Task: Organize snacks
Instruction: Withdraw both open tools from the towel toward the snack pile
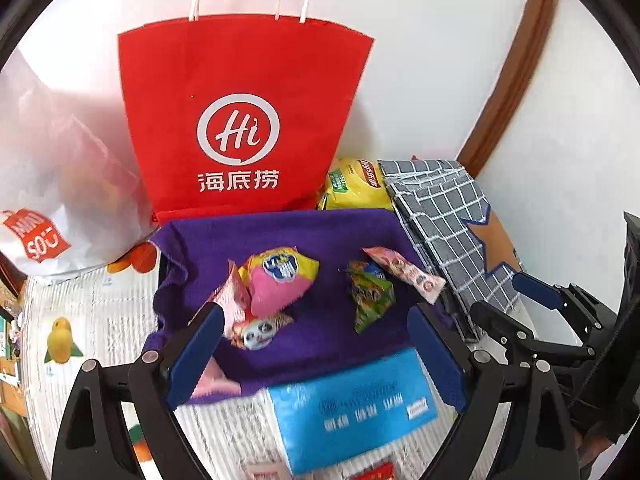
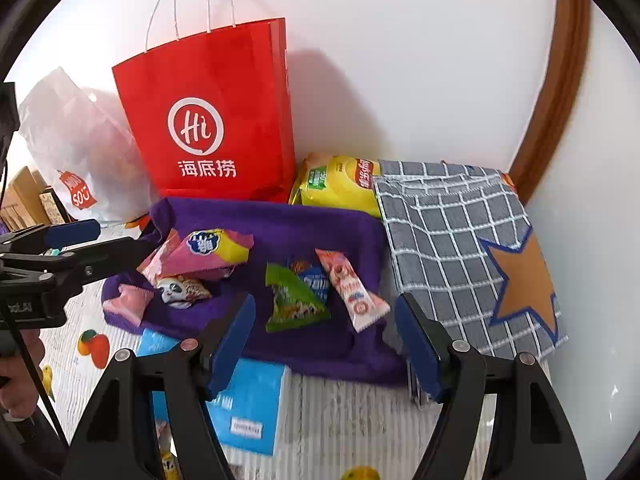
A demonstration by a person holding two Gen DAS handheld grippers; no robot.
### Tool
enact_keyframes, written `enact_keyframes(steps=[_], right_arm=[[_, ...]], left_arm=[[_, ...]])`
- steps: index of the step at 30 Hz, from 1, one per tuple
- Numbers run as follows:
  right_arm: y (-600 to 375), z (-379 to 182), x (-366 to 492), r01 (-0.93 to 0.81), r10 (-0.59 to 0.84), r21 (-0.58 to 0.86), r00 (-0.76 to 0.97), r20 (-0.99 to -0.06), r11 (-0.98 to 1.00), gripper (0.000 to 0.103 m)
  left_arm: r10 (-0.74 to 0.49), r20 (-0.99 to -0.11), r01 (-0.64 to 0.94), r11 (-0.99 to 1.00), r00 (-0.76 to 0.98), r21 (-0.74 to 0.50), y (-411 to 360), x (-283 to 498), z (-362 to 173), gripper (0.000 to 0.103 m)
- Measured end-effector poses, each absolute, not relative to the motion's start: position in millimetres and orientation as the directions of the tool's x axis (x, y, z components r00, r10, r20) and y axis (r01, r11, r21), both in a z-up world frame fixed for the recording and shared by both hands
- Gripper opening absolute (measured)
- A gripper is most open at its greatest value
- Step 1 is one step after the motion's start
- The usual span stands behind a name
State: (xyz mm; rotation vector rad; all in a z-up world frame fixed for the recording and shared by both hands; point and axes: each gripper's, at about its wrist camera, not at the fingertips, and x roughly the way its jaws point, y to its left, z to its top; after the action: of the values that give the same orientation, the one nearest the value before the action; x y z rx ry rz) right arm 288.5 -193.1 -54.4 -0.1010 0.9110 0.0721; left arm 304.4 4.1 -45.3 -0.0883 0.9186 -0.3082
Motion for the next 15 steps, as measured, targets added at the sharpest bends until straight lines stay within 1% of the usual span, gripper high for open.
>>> enact_keyframes(steps=[3,5,9,12,15], right_arm=[[-194.3,-56.7,275.5,-0.086,-0.002,-0.067,0.599,-0.801,0.994,0.072],[-197.0,-60.6,267.3,-0.05,-0.024,-0.065,0.579,-0.815,0.997,0.073],[-205.6,-64.8,245.8,-0.005,-0.026,-0.036,0.592,-0.806,0.999,0.073],[-211.0,-67.3,229.8,0.003,0.012,0.017,0.6,-0.8,1.0,0.074],[-215.0,-73.9,216.7,0.03,0.01,0.035,0.591,-0.807,0.999,0.074]], left_arm=[[-0.29,-0.764,0.222,0.955,0.576,-0.195,9.7,284.8,-43.8,0.092],[-0.296,-0.757,0.205,0.955,0.582,-0.216,16.6,272.9,-43.3,0.092],[-0.324,-0.733,0.197,0.946,0.598,-0.257,27.8,248.5,-41.6,0.092],[-0.307,-0.724,0.2,0.952,0.617,-0.233,30.6,225.1,-40.4,0.092],[-0.287,-0.724,0.191,0.958,0.627,-0.213,31.8,208.7,-42.1,0.092]])
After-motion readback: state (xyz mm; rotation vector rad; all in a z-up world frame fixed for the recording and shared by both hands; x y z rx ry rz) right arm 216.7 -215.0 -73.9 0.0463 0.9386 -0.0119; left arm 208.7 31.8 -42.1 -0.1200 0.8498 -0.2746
